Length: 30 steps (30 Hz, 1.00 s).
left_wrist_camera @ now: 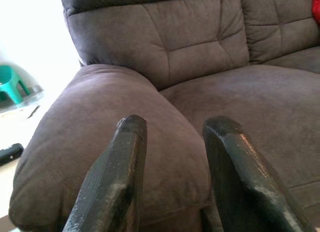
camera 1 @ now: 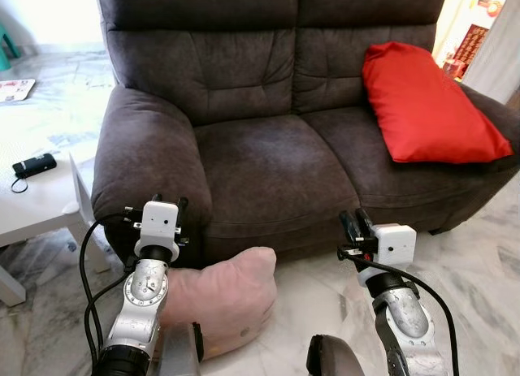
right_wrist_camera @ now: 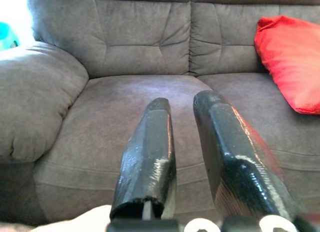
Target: Move the pillow to the sofa from floor
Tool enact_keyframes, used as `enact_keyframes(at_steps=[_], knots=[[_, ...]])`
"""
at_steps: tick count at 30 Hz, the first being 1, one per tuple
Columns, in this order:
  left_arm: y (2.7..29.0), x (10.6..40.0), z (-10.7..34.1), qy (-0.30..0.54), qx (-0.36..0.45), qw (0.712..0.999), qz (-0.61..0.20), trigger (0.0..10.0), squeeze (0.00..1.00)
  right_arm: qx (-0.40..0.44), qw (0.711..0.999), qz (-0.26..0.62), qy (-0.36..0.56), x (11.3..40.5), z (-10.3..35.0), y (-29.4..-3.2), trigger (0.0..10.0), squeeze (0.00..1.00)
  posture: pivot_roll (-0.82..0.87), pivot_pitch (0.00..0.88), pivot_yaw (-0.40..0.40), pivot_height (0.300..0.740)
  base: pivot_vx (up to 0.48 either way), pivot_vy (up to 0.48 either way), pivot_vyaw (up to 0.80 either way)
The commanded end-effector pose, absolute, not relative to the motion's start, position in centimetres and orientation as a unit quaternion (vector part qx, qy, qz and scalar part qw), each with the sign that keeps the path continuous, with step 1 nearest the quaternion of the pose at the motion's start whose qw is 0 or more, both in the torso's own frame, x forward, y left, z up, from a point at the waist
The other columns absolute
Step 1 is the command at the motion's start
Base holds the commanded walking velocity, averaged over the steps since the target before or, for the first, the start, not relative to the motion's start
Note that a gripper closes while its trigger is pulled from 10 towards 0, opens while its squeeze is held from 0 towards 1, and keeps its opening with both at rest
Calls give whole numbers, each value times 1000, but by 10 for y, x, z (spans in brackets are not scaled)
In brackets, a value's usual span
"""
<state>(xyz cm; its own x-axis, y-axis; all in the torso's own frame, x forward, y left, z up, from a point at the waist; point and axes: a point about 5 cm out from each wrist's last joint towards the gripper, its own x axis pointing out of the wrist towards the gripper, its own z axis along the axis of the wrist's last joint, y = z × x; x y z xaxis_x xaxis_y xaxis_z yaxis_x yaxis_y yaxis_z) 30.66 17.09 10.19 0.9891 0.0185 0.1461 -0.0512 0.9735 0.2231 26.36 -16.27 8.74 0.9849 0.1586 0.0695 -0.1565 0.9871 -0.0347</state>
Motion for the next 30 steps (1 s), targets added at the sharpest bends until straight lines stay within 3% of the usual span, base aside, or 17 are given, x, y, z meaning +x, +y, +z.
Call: enact_keyframes(at_steps=[1, 10, 24, 30], knots=[[172, 308, 103, -70, 109, 991, 20, 10000, 0, -21, 994, 91, -54, 265, 95, -159, 10000, 0, 27, 0, -66, 565, 0, 0, 775], [172, 309, 103, -67, 109, 992, 19, 10000, 0, -13, 993, 107, -50, 265, 94, -155, 10000, 0, 27, 0, -65, 565, 0, 0, 769], [168, 308, 100, -57, 98, 994, -1, 10000, 0, -19, 992, 116, -37, 265, 92, -154, 10000, 0, 31, 0, -71, 565, 0, 0, 0], [167, 308, 100, -57, 94, 994, -4, 10000, 0, -16, 992, 121, -38, 265, 92, -152, 10000, 0, 31, 0, -72, 565, 0, 0, 800]])
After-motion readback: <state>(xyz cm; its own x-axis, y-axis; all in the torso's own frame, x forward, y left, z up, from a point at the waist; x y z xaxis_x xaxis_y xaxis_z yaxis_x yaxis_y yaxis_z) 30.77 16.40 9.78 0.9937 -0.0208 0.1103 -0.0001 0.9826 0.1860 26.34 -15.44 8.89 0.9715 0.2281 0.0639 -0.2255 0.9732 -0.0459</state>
